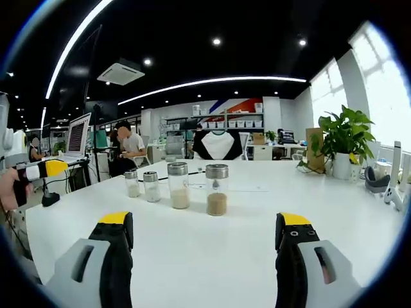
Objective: Rotate the seasoning bottle until the label or dispensing opening points toward the visible target arrow and the bottle remains upright within the marked orientation range
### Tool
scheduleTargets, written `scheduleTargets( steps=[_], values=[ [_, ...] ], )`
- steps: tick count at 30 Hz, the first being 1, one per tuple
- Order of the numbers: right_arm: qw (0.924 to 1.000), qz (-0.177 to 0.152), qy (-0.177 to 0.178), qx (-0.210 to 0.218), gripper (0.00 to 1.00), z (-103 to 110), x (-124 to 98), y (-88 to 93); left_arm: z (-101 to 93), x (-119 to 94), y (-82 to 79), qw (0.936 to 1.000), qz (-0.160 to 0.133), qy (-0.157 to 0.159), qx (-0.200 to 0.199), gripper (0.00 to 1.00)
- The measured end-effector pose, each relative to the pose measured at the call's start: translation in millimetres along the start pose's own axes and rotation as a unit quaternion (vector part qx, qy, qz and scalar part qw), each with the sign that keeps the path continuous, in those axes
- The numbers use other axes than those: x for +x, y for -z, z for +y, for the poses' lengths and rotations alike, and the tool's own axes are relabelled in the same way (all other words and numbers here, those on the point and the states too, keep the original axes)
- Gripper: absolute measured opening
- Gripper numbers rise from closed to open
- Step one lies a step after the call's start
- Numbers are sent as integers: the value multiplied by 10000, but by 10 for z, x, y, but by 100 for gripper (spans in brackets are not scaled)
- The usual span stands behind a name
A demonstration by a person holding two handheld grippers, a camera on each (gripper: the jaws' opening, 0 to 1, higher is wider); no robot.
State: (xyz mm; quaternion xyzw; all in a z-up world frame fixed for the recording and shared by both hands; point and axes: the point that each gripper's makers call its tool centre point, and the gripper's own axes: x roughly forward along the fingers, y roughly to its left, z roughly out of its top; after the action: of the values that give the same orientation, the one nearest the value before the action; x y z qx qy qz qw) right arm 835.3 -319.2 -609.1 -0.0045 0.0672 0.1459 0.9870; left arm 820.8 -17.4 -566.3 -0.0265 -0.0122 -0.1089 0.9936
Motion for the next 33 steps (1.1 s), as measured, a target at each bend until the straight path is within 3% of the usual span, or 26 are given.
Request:
scheduleTargets(
  steps=[22, 33],
  values=[
    [10000, 22, -28, 65, 92, 24, 20, 10, -36, 18, 33, 10000, 45, 67, -43, 97],
    [9994, -144, -301, -97, 92, 310, 175, -200, -55, 21, 47, 9999, 69, 94, -30, 97]
  ],
)
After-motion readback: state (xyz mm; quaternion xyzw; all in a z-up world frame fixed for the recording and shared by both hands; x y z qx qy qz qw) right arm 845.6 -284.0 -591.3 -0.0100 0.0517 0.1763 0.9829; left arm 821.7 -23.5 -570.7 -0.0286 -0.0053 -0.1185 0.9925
